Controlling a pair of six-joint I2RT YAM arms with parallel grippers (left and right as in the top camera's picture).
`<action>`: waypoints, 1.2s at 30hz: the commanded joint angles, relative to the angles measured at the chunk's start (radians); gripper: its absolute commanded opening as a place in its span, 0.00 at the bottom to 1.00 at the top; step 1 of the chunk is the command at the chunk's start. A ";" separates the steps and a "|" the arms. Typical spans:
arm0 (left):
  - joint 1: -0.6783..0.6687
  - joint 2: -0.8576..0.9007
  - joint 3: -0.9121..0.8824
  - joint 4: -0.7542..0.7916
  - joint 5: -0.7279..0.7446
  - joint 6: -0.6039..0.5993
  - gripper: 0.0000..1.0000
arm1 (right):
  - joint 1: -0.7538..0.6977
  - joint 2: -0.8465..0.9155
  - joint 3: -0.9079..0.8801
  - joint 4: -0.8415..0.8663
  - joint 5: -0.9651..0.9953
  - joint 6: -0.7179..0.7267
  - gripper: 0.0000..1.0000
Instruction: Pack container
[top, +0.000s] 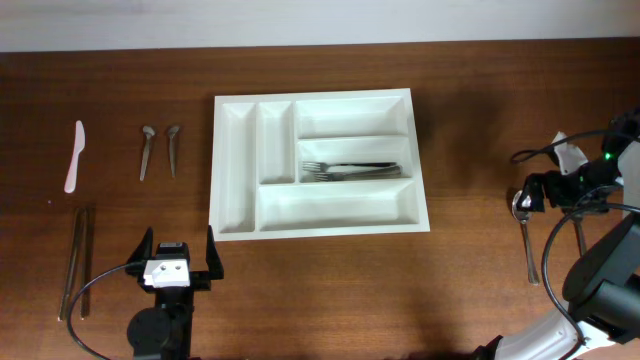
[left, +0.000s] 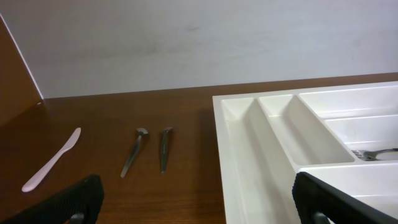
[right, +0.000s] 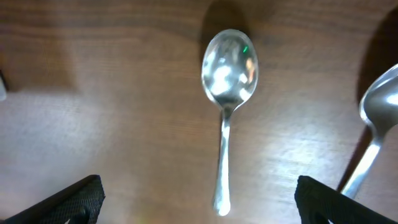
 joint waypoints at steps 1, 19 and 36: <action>0.006 -0.005 -0.005 -0.003 0.001 -0.010 0.99 | 0.006 -0.106 -0.003 -0.015 -0.016 -0.008 0.99; 0.006 -0.005 -0.005 -0.003 0.001 -0.010 0.99 | 0.006 -0.407 -0.273 0.115 -0.031 0.045 0.99; 0.006 -0.005 -0.005 -0.003 0.001 -0.010 0.99 | 0.078 -0.401 -0.364 0.193 -0.003 0.016 0.99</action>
